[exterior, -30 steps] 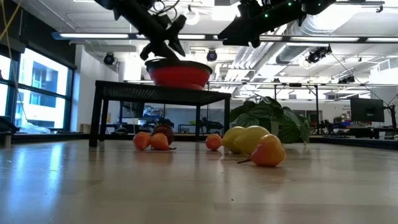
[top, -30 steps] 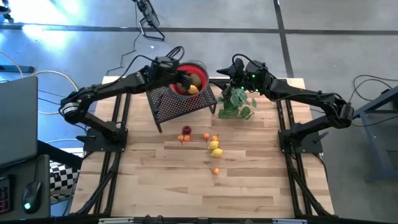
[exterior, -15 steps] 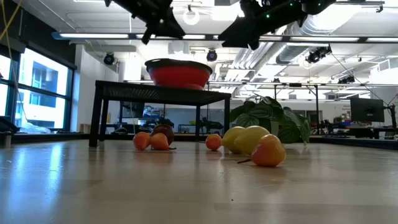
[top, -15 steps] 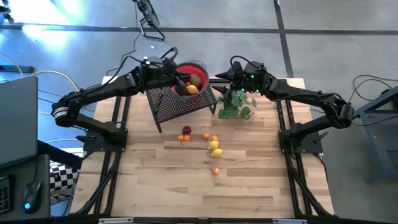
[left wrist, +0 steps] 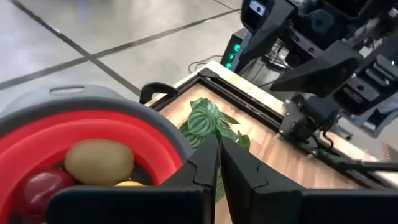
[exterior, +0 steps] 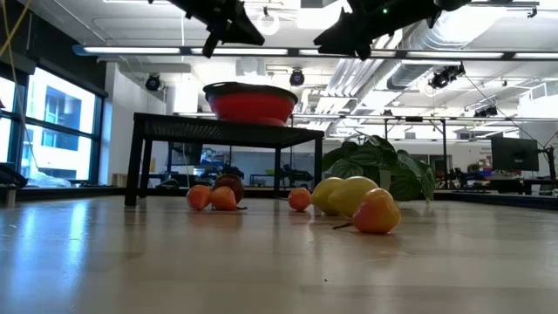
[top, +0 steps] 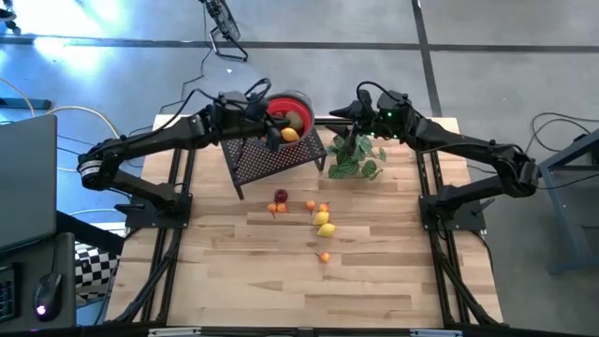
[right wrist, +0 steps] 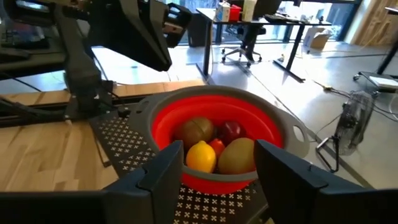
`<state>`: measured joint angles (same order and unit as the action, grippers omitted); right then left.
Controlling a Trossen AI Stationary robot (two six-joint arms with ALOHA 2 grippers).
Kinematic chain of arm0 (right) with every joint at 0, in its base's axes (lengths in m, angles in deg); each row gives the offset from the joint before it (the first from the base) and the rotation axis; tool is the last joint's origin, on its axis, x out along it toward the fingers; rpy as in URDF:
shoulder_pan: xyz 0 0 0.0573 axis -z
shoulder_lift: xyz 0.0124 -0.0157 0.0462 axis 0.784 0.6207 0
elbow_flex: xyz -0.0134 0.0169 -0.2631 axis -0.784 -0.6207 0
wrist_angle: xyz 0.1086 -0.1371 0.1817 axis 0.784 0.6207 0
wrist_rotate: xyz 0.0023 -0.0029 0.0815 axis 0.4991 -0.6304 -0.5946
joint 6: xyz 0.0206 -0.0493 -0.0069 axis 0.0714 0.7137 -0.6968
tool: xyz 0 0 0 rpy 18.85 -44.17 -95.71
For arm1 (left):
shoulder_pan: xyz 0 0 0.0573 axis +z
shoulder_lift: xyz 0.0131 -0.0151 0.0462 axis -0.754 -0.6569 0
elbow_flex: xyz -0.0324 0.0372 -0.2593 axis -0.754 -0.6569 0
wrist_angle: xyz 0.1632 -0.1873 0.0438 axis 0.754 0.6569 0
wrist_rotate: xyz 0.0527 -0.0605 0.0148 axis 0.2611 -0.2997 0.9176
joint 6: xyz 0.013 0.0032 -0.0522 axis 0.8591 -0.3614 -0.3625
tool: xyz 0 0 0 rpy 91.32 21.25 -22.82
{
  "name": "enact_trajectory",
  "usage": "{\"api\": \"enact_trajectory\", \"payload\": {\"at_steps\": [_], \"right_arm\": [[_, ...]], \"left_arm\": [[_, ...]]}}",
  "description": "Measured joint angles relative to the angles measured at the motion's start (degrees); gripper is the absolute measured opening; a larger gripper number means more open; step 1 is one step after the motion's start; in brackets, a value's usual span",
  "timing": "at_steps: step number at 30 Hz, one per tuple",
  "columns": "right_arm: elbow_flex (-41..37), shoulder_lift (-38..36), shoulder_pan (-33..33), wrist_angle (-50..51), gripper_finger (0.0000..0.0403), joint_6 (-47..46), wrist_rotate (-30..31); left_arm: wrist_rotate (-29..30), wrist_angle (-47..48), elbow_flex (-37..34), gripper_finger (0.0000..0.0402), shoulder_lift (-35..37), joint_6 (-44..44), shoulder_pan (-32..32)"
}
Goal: Pick & Place Fruit
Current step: Put the top yellow lemon into the red basket on the shelf
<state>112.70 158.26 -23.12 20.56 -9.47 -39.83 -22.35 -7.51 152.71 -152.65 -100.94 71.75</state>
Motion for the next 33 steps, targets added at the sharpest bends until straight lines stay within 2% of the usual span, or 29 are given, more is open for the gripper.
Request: {"api": "enact_trajectory", "payload": {"at_steps": [12, 20, 33], "right_arm": [[0.0, 0.0, 0.0, 2.51, 0.0157, -1.39, 0.78], [0.0, -0.01, -1.11, 7.28, 0.012, -1.38, 1.39], [0.0, -3.69, -8.87, 14.49, 0.0051, -3.98, 1.38]], "left_arm": [[0.02, -0.02, 0.0, 0.0019, 0.0, -0.12, 0.02], [0.02, -0.02, 0.0, 0.0019, 0.0, -0.09, -0.26], [0.57, -0.04, 0.0, 0.0019, -0.02, 2.05, -8.7]]}}
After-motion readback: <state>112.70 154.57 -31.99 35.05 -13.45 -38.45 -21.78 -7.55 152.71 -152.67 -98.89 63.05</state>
